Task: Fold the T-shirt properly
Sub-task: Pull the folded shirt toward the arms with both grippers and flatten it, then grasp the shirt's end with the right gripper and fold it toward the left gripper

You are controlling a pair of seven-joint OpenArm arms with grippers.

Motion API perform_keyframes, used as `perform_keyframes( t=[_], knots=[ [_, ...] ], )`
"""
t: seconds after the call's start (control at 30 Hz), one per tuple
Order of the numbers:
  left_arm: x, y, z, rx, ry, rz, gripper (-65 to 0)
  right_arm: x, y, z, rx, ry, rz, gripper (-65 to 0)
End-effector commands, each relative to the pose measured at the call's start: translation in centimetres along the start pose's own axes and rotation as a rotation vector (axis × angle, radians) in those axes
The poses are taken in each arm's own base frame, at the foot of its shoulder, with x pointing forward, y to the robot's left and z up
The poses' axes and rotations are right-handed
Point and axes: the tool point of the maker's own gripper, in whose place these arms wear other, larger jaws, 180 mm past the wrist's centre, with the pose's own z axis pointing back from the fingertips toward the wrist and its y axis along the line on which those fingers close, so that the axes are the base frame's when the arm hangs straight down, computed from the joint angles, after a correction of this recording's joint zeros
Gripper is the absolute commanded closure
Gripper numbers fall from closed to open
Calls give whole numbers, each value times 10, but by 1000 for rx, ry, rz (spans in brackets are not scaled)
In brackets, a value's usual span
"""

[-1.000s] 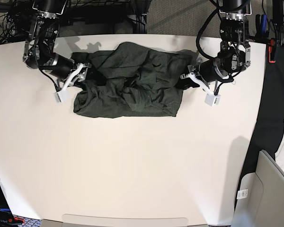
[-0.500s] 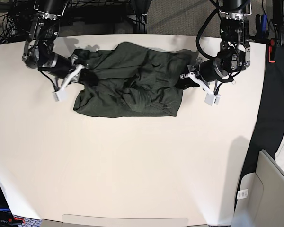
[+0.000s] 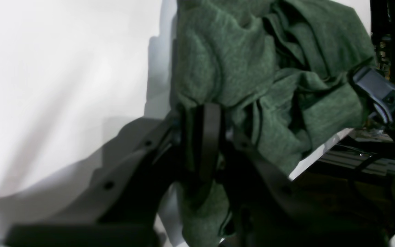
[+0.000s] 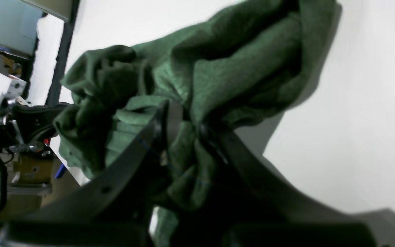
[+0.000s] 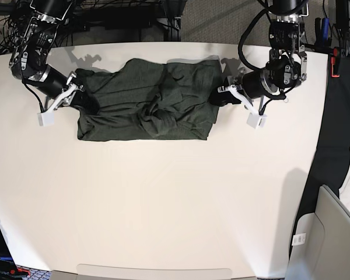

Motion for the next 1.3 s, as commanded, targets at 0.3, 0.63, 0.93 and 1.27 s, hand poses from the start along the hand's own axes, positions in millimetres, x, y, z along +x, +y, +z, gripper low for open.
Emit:
perform_keyframes(
  t=[0.3, 0.63, 0.93, 1.27],
  knots=[
    [3, 15, -3, 22, -4, 33, -47, 2, 56, -43, 166, -24, 4, -4],
    [9, 17, -4, 26, -41, 43, -168, 5, 87, -64, 252, -17, 23, -4],
    [3, 25, -7, 38, -28, 68, -168, 11, 165, -105, 444, -1, 69, -4],
    [2, 27, -7, 40, -29, 73, -168, -15, 219, -135, 547, 132, 168, -4]
  ],
)
